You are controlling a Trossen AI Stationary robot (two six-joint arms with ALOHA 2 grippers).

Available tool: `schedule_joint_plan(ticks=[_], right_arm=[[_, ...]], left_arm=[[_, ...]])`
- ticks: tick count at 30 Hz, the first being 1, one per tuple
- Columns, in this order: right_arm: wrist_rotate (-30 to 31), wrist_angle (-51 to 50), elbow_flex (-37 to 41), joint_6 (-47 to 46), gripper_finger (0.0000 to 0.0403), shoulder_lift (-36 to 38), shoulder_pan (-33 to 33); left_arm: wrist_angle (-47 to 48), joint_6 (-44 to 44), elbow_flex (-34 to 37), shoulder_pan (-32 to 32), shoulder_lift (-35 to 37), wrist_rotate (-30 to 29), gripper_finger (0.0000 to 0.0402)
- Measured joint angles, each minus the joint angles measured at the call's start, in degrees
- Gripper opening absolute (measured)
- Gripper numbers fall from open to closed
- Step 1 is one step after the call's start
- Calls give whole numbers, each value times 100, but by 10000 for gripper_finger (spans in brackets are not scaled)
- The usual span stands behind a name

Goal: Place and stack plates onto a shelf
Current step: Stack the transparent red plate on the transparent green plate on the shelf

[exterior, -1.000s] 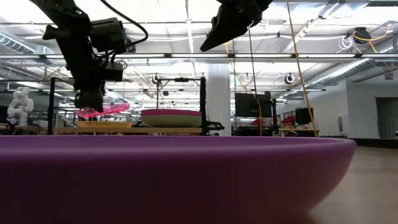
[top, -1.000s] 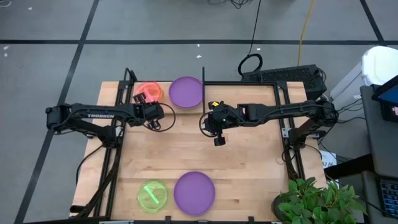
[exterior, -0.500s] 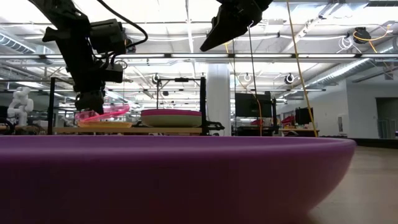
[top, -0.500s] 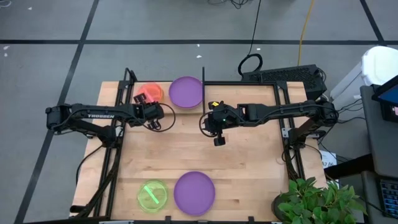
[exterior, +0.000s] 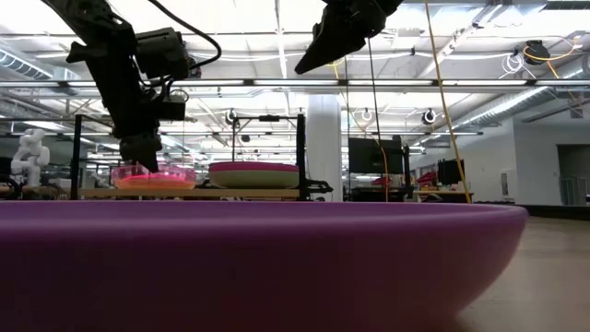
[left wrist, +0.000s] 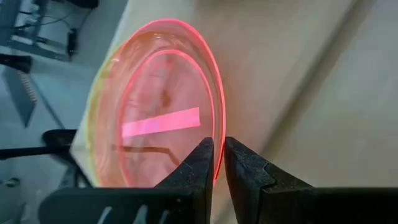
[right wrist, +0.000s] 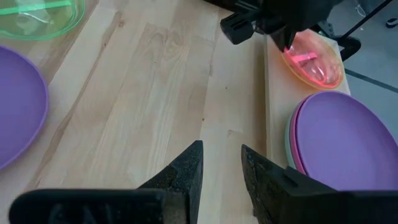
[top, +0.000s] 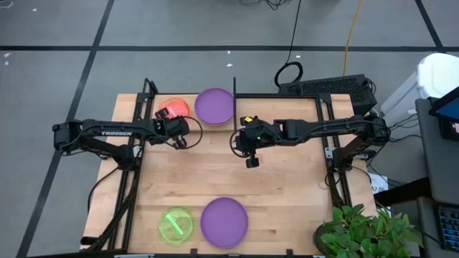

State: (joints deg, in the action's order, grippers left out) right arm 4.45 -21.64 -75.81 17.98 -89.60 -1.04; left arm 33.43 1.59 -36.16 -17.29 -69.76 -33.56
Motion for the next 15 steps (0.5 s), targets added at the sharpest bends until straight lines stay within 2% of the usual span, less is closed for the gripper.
schedule_joint_plan(ticks=[11,15], right_arm=[[-2,83,0,-80,93,0,2],[-2,150,0,-105,93,0,27]], left_arm=[[44,203,0,0,2,85,48],[72,469,-2,-36,56,243,77]])
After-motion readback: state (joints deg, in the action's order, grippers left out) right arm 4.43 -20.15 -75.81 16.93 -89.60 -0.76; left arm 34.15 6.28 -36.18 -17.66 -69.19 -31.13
